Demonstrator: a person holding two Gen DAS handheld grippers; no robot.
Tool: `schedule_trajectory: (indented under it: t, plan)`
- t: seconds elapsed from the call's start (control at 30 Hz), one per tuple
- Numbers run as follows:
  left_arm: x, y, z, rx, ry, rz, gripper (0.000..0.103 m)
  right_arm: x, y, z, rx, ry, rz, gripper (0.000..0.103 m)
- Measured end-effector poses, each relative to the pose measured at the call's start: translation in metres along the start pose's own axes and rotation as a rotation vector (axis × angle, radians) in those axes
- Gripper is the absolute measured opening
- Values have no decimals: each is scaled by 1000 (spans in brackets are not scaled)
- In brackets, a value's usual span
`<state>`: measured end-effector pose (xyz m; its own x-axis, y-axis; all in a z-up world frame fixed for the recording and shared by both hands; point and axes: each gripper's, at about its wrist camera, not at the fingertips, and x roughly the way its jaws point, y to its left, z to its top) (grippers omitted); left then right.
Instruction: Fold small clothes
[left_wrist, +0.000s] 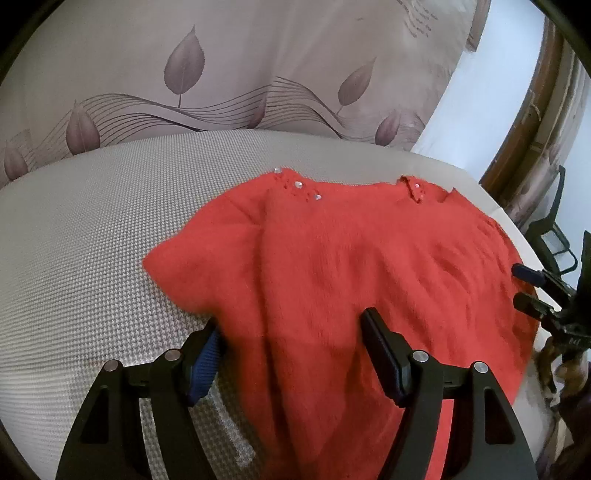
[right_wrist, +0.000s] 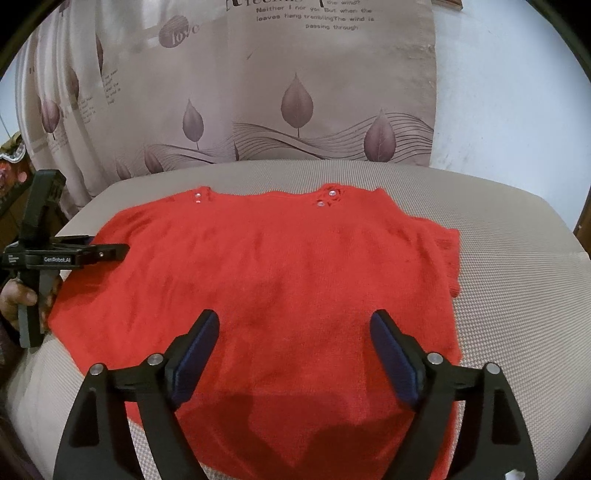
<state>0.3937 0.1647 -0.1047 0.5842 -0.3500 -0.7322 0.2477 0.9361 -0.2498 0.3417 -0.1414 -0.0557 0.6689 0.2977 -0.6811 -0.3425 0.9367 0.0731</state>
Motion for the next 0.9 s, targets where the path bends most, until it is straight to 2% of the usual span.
schedule_trajectory:
  t: [0.03,0.1,0.13,0.23,0.4,0.5,0.6,0.73,0.9]
  plan:
    - [-1,3,1,-14,-4,-18,68,0,0,0,0,0,0,85]
    - [-2,13,3,-63,-5,-71,49,0,0,0,-1,0,-1,87]
    - [-2,24,4,-118,0,-121,40,0,0,0,-1,1,-1,88]
    - [1,43,6,-222,14,-210,32,-1,1,0,-2,3,-4,89]
    - [1,47,7,-248,22,-302,31,-2,1,-1,-2,3,-3,91]
    - [6,55,8,-308,41,-349,31,-1,0,-2,-2,3,1,91]
    - [9,61,9,-376,43,-378,37,0,-1,-1,-3,4,7,92]
    - [3,56,6,-355,40,-366,43,-2,-3,-2,4,-3,13,94]
    - [4,51,8,-354,50,-335,41,-1,-3,-2,5,-4,22,95]
